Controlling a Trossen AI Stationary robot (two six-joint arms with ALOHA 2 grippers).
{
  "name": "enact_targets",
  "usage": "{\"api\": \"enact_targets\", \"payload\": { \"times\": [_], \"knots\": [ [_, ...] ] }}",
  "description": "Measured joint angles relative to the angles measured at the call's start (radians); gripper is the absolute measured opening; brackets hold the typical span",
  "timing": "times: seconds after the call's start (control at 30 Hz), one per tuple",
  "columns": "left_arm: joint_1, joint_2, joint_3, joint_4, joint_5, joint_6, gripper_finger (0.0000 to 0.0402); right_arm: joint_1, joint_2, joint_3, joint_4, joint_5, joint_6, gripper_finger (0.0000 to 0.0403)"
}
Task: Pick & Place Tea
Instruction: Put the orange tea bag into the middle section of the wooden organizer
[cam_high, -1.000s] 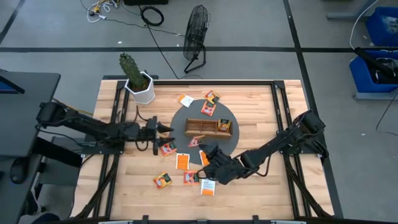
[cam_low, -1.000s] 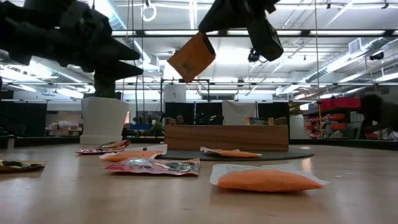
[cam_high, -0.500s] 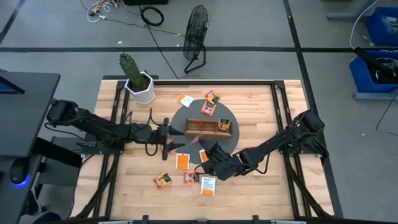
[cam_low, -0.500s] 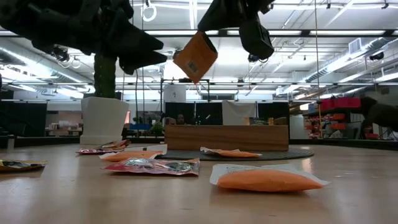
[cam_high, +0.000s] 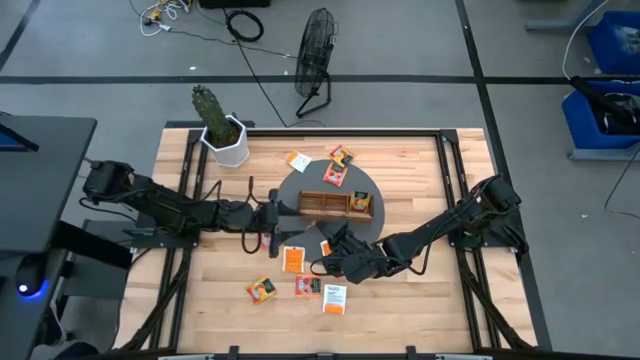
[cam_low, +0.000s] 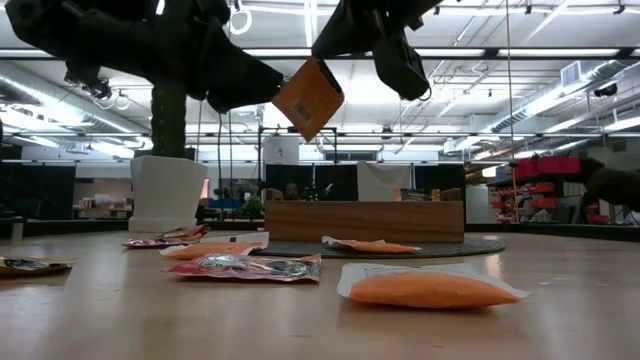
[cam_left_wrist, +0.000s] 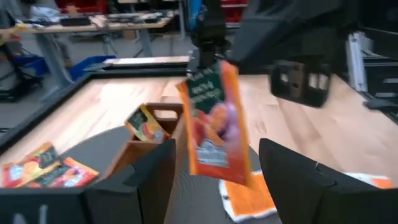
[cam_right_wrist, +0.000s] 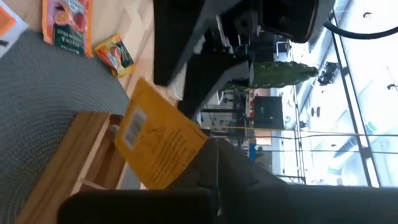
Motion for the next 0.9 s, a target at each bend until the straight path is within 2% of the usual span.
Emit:
{"api": "enact_targets", "payload": {
  "times": [0.17, 0.43, 0.9],
  "knots": [
    [0.003, 0.037, 0.017, -0.004, -0.069, 0.036, 0.0226, 0.000, 0.000, 0.014, 0.005, -0.005, 0.009, 0.0000],
    [-0.001, 0.112, 0.055, -0.006, -0.028, 0.050, 0.0192, -0.017, 0.000, 0.046, -0.069, -0.026, 0.070, 0.0000],
    [-0.001, 0.108, 0.057, -0.181, -0.030, 0.103, 0.0188, -0.026, 0.000, 0.046, -0.199, -0.020, 0.192, 0.0000]
  ]
}}
